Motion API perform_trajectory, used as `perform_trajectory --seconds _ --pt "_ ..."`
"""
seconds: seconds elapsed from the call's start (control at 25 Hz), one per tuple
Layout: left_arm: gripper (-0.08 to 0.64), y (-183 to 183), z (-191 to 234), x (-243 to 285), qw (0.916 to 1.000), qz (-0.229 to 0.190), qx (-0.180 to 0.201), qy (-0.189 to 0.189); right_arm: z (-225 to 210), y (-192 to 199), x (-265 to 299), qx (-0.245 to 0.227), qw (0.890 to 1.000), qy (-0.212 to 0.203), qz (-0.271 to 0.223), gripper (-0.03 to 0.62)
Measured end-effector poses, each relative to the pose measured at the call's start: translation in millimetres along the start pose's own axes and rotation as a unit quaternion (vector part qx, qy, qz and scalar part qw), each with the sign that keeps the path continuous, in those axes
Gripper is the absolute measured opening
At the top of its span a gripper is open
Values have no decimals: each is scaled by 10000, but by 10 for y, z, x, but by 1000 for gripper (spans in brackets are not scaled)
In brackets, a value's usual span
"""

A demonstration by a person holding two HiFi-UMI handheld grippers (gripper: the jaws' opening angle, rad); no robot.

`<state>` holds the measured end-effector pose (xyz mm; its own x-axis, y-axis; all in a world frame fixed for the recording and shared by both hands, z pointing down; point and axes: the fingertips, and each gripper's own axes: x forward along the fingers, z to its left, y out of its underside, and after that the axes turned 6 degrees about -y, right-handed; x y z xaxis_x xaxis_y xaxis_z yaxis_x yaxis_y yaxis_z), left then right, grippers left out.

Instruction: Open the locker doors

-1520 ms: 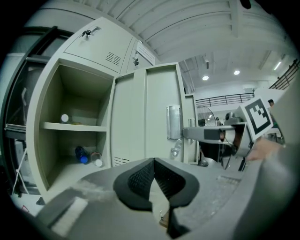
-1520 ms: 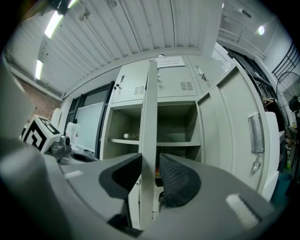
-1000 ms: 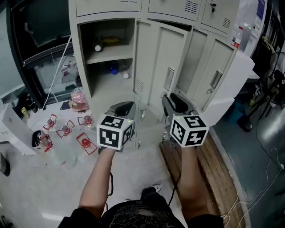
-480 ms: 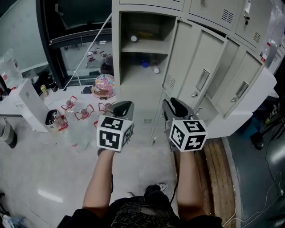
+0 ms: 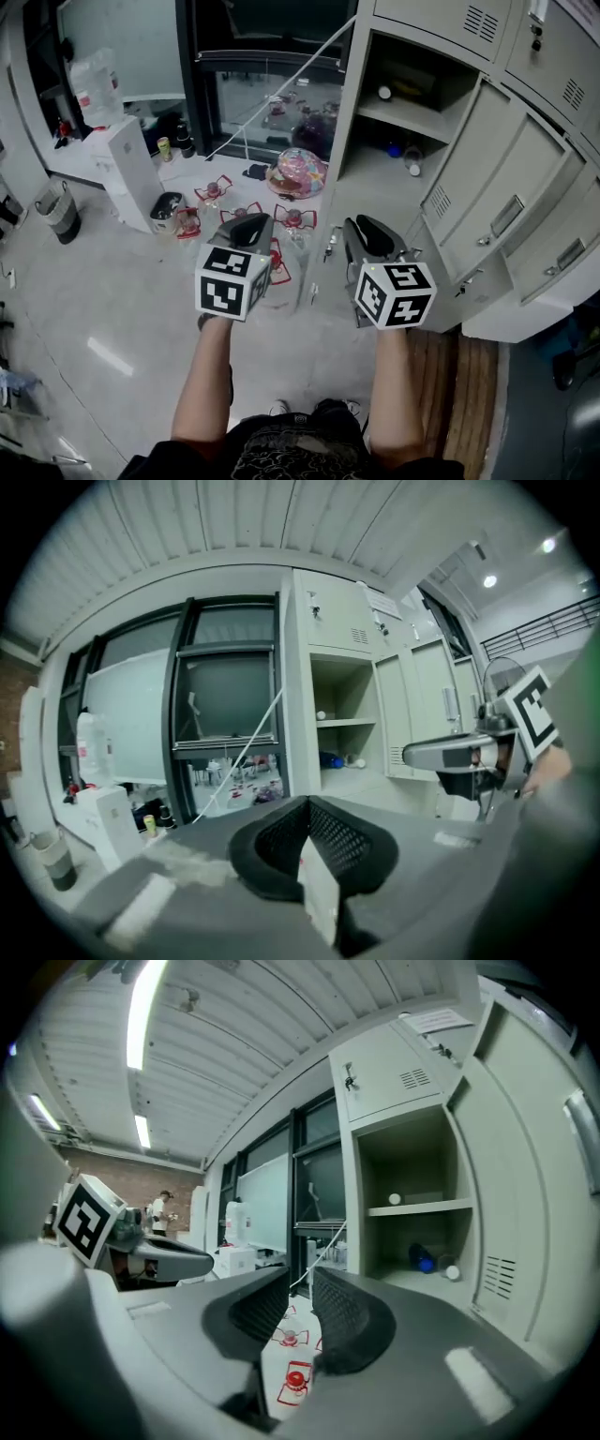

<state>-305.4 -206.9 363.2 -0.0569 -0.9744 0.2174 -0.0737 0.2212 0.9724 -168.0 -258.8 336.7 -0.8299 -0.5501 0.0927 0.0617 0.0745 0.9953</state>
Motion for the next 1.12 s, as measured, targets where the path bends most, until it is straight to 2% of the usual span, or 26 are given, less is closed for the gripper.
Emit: perform_trajectory --seconds 0.12,0.24,0.4,0.84,1.12 --pt "2 69 282 -160 9993 52 -55 -365 275 3 225 -71 9992 -396 46 67" --pt "2 98 469 -306 9981 65 -80 -614 481 -19 359 -135 9978 -649 61 8" --pt "2 134 628 -445 9966 85 -78 -821 669 -43 472 -191 9959 -880 44 2" --pt "2 116 909 -566 9940 79 48 -1091 863 -85 639 -249 9937 -1094 11 2" --pt "2 151 977 -601 9935 95 67 -1130 922 -95 671 -226 9933 -1137 -35 2"
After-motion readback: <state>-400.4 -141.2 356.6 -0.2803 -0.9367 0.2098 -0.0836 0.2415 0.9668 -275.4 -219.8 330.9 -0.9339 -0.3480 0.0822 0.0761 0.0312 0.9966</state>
